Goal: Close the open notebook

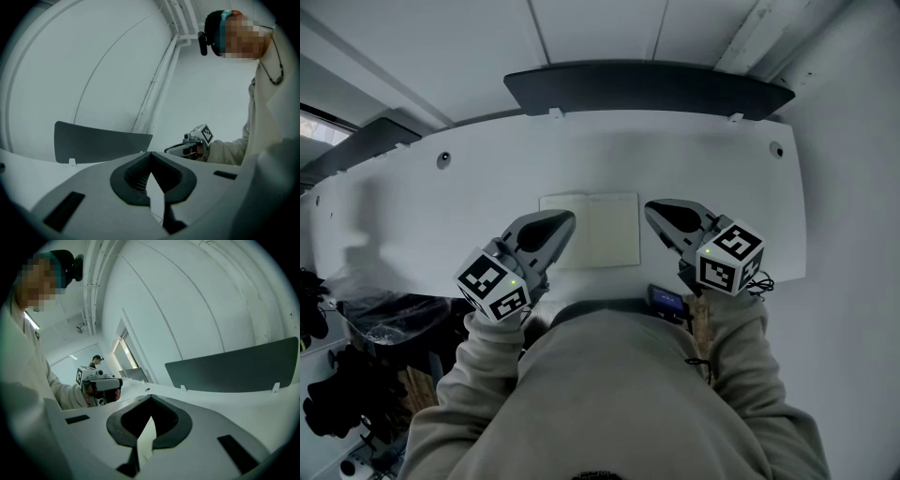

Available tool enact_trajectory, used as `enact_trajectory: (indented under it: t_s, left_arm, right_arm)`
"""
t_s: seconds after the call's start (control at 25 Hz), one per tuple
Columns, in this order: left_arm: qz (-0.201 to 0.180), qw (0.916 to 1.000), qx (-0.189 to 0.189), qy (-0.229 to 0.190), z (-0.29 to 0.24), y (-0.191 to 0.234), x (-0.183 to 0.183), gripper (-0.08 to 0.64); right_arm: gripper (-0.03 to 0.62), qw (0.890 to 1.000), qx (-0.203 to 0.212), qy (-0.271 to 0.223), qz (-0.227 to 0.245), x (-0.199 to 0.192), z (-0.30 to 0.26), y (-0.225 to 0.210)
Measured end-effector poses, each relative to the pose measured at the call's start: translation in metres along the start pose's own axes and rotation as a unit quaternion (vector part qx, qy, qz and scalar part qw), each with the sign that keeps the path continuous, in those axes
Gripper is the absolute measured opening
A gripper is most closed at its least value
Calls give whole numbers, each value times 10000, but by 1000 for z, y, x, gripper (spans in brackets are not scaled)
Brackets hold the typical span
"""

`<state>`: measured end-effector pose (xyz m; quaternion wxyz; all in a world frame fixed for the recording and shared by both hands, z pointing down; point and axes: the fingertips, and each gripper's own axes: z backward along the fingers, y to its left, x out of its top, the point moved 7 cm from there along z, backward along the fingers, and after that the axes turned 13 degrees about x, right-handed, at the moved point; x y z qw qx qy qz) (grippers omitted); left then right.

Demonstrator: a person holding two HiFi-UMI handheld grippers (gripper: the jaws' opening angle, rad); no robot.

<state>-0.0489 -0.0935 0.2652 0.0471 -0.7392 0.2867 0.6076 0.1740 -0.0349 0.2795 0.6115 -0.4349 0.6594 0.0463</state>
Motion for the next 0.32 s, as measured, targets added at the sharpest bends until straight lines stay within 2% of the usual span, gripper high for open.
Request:
enact_trajectory:
  t_s: [0.32]
  left_arm:
    - [212,9997,141,-38,2,4,-3,3]
  right_arm:
    - [20,10000,-2,26,16,0,4,1]
